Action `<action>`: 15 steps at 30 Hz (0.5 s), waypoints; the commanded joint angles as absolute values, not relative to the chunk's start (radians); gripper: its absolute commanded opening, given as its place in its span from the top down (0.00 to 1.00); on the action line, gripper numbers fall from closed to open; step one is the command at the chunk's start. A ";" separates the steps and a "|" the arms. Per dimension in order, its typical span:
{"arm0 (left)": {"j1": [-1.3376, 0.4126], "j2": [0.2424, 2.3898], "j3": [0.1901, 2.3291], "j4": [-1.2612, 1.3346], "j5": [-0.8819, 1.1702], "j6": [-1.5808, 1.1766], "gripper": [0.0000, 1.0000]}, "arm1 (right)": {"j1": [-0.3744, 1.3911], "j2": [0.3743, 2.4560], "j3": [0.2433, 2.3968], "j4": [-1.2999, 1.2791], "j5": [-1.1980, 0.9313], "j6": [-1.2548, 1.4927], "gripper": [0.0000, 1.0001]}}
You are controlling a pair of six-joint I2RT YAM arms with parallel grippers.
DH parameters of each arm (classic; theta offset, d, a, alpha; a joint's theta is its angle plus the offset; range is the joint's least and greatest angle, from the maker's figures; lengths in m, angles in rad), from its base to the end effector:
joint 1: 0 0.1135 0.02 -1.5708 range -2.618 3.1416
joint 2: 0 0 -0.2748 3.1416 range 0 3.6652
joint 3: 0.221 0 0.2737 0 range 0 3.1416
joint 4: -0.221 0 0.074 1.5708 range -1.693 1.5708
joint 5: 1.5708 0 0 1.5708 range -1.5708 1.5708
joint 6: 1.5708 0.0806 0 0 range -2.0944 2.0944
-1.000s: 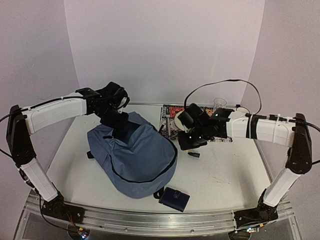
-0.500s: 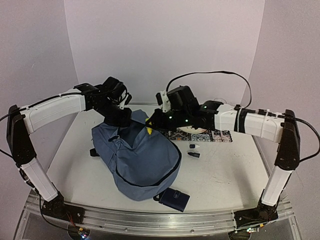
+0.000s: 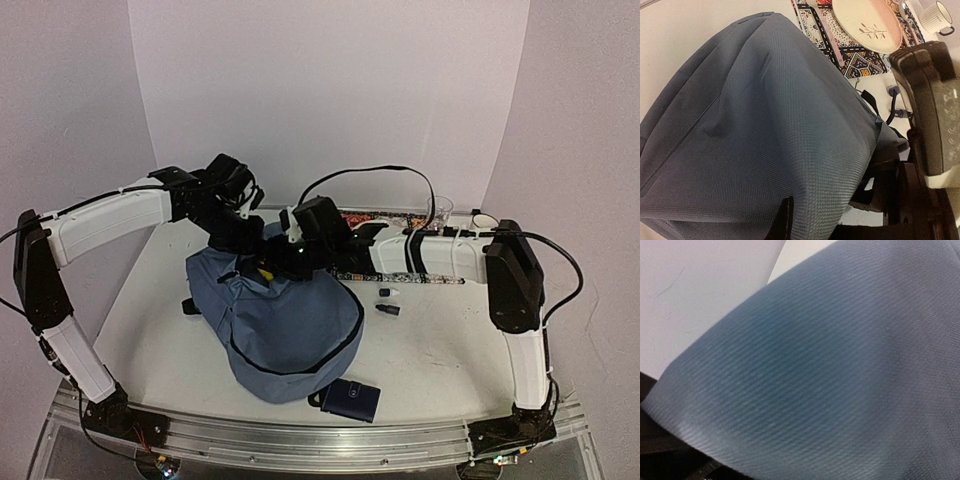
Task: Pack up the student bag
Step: Place the glue stick in the lower front pocket of the bag.
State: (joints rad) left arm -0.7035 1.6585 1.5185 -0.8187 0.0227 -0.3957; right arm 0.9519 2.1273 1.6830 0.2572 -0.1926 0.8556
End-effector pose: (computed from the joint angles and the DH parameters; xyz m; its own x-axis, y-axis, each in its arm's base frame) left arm 0.3082 -0.2638 0.2829 -0.8290 0.1979 -0.5230 0.3654 0.8998 -0.2386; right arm 0.3254 0.4834 0.2577 -0.7567 0.2149 -0.6174 -0.5143 0.3873 0.7651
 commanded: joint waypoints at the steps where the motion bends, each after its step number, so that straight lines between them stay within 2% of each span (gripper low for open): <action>1: -0.708 1.628 1.548 -0.744 -0.032 -0.390 1.00 | 0.954 2.068 1.734 0.270 -0.133 0.759 0.47; 4: -0.702 1.634 1.538 -0.744 -0.067 -0.378 1.00 | 0.953 2.014 1.709 0.232 -0.135 0.670 0.45; 10: -0.687 1.652 1.524 -0.746 -0.090 -0.363 1.00 | 0.939 1.880 1.608 0.114 -0.148 0.482 0.30; 15: -0.680 1.652 1.505 -0.746 -0.105 -0.358 1.00 | 0.896 1.769 1.488 0.022 -0.115 0.334 0.28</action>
